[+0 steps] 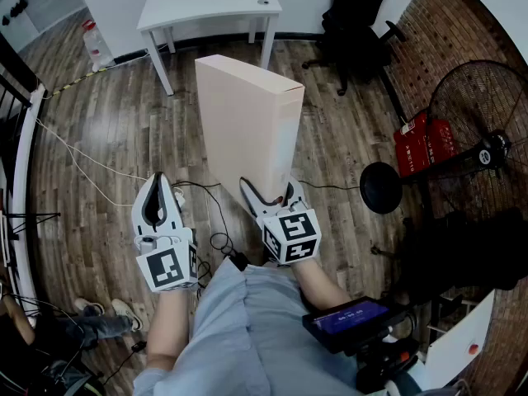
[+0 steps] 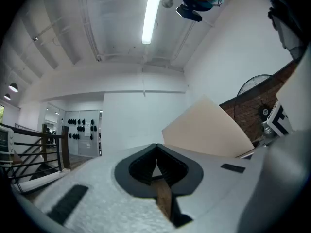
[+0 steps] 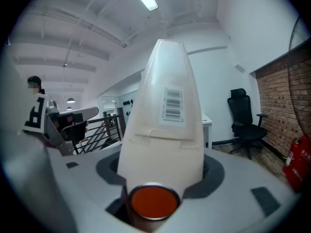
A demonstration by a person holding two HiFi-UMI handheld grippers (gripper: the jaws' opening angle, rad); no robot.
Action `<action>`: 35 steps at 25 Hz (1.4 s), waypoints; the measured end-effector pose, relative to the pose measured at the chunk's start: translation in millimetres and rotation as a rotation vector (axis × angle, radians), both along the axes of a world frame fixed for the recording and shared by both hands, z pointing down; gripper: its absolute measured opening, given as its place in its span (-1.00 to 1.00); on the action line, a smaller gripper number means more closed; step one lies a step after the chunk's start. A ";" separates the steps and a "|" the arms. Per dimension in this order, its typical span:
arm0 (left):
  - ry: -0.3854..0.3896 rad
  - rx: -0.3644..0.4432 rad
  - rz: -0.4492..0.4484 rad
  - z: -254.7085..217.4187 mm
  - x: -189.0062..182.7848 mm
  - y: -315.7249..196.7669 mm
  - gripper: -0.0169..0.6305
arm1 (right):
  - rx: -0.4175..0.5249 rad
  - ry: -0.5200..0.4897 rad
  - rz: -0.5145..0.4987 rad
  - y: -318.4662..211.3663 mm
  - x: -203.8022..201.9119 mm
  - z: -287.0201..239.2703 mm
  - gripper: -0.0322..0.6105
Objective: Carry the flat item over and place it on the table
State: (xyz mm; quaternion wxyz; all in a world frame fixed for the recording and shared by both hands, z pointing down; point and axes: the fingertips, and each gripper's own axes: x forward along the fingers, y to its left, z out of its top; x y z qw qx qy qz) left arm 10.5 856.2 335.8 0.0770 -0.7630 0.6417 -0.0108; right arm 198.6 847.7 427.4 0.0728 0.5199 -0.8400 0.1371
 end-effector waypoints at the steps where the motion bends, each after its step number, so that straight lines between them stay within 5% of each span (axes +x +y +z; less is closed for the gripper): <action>1: 0.000 0.000 0.000 0.2 -0.7 0.5 -0.92 | 0.000 0.000 0.002 0.5 -0.2 0.2 -0.03; 19: -0.025 -0.051 0.039 27.5 -38.4 -19.2 -0.92 | -0.034 -0.016 0.064 -17.7 -25.4 13.7 0.00; 26: -0.053 -0.060 0.068 40.7 -24.3 -100.7 -0.92 | -0.055 -0.030 0.107 -96.2 -9.2 32.2 0.00; 35: -0.089 -0.072 0.057 33.8 -12.9 -263.0 -0.92 | -0.059 -0.035 0.079 -262.9 -10.1 34.7 0.00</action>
